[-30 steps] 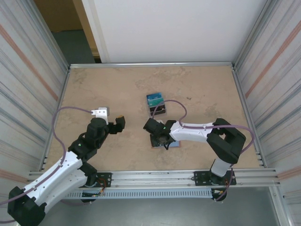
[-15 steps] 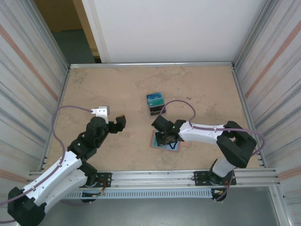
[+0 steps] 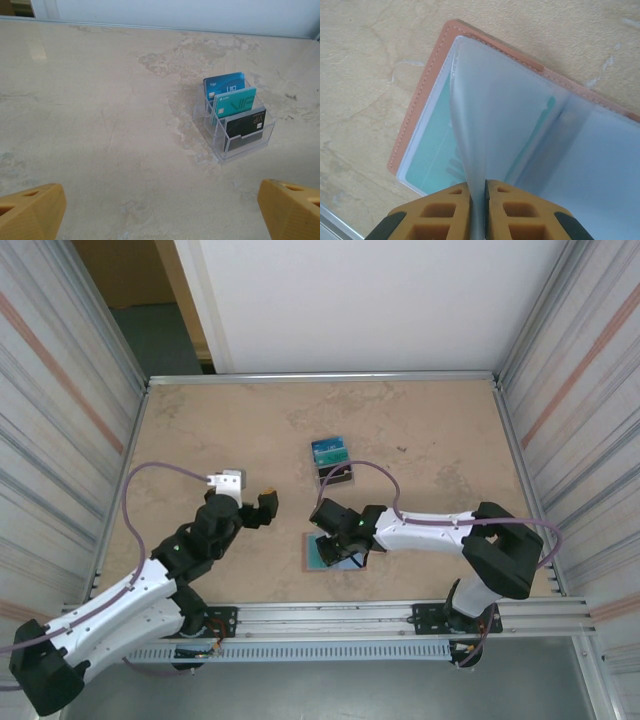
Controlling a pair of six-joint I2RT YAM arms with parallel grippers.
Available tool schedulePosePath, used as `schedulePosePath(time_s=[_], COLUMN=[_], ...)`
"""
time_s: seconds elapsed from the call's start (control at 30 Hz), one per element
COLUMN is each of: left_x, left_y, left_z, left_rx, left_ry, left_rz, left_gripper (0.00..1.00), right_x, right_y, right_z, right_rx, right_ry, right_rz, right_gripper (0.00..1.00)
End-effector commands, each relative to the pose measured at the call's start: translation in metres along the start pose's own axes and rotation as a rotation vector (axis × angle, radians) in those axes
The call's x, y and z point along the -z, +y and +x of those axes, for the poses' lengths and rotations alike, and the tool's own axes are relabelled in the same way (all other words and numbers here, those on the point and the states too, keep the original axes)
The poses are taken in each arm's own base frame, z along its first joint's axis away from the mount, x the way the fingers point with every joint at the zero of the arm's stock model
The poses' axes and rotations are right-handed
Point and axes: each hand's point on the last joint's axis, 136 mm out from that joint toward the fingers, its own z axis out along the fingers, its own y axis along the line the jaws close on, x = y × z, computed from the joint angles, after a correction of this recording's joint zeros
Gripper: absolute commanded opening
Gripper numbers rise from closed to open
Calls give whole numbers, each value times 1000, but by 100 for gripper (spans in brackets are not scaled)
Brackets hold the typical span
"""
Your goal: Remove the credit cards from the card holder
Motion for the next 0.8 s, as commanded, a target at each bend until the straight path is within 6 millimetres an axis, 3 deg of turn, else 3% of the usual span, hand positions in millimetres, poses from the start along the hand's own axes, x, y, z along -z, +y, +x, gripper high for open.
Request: schedulePosePath(time_s=[0.0, 0.43, 0.77], left_x=[2, -2, -6], left_y=[0, -7, -20], left_z=[-18, -22, -8], left_rx=[23, -46, -143], left_ry=[-72, -66, 12], left_rz=[-30, -39, -22], left_gripper=[99, 99, 99], right_x=[11, 24, 17], right_y=[-5, -45, -68], right_z=[-1, 1, 8], right_rx=[19, -81, -163], right_ry=[-15, -49, -26], right_rz=[25, 104, 97], right_gripper=[20, 29, 34])
